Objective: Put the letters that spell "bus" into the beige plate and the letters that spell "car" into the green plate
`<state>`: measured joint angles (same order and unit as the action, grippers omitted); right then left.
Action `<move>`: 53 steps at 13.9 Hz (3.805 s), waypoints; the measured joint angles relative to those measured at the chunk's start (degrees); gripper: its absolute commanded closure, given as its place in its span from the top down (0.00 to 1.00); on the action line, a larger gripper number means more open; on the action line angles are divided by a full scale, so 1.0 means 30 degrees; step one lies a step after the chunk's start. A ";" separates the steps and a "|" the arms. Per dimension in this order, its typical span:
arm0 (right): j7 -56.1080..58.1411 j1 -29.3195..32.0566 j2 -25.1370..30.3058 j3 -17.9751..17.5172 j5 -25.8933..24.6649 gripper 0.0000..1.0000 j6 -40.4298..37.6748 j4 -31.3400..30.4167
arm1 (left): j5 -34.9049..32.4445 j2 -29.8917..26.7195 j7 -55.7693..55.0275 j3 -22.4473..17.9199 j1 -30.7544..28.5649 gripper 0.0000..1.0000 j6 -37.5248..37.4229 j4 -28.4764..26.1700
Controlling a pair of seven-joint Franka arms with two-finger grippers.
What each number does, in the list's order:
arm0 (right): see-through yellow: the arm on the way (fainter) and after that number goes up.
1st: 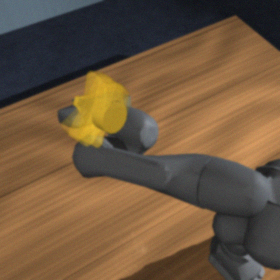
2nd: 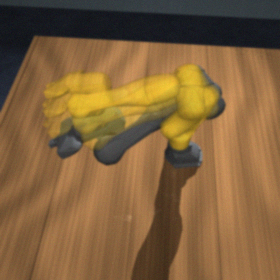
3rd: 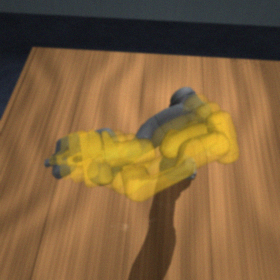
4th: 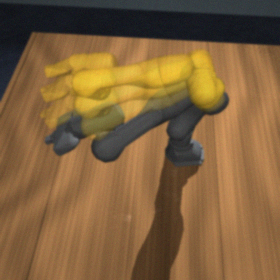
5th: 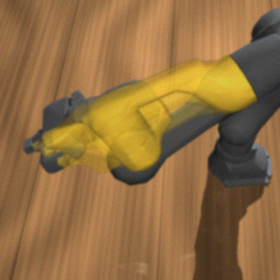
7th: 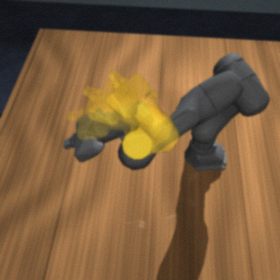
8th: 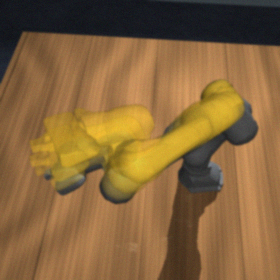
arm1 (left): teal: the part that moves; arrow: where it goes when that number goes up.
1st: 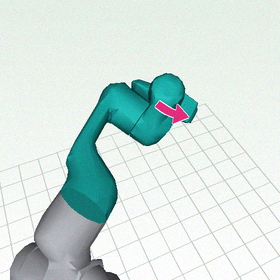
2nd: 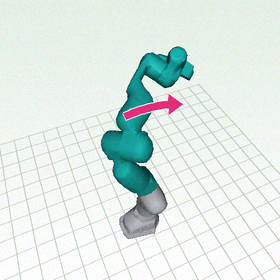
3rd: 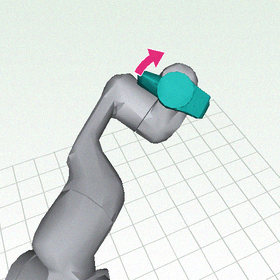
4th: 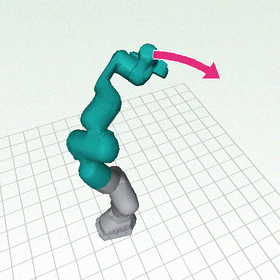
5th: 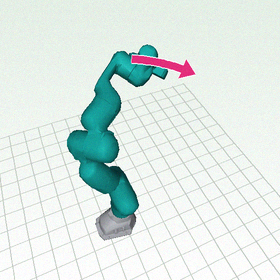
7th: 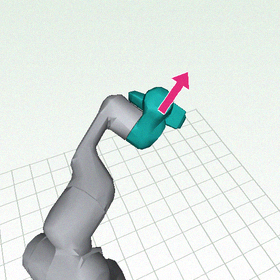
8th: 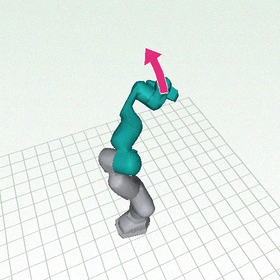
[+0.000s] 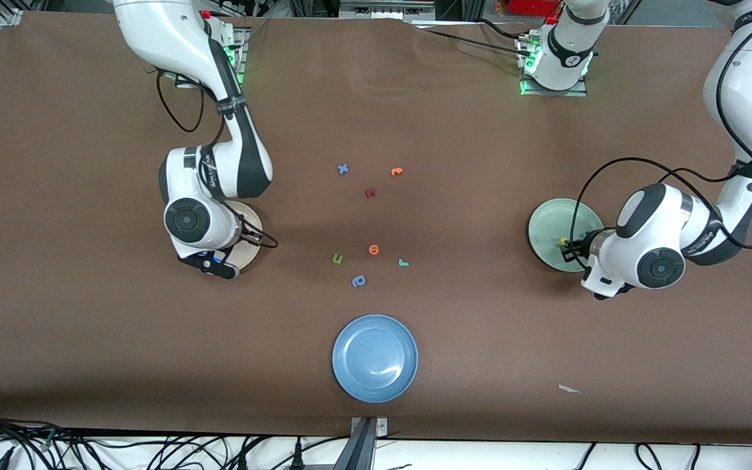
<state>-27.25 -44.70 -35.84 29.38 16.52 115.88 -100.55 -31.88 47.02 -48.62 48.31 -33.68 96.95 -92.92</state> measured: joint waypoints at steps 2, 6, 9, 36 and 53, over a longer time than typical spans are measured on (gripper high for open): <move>0.0466 0.0022 -0.0178 0.0001 0.0000 0.93 0.1278 -0.1060 | 0.0621 -0.0017 -0.0493 0.0343 0.0441 1.00 0.0003 0.0063; 0.0501 -0.0151 0.0124 -0.0002 0.0101 1.00 0.1266 -0.0995 | 0.1229 -0.0081 -0.5492 0.1819 0.2204 1.00 0.0549 0.0223; 0.0501 -0.0176 0.0937 0.0504 0.0211 1.00 -0.1004 0.0402 | 0.1223 -0.0141 -1.0209 0.1908 0.4161 1.00 0.3939 0.0302; 0.9707 0.4731 0.6024 -0.0235 -0.3102 1.00 -1.0543 0.7791 | 0.0893 0.2932 -2.7180 -0.7833 1.7266 0.50 1.2318 0.5217; 0.9440 1.3684 1.2008 -0.9119 -0.4623 1.00 -0.8760 0.2751 | 0.0892 0.2128 -2.3218 -0.5029 1.4671 0.00 0.9923 0.5783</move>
<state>1.07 -3.64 0.19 2.02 2.65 89.60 -92.30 -29.20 53.40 -118.27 33.22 10.33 126.72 -75.58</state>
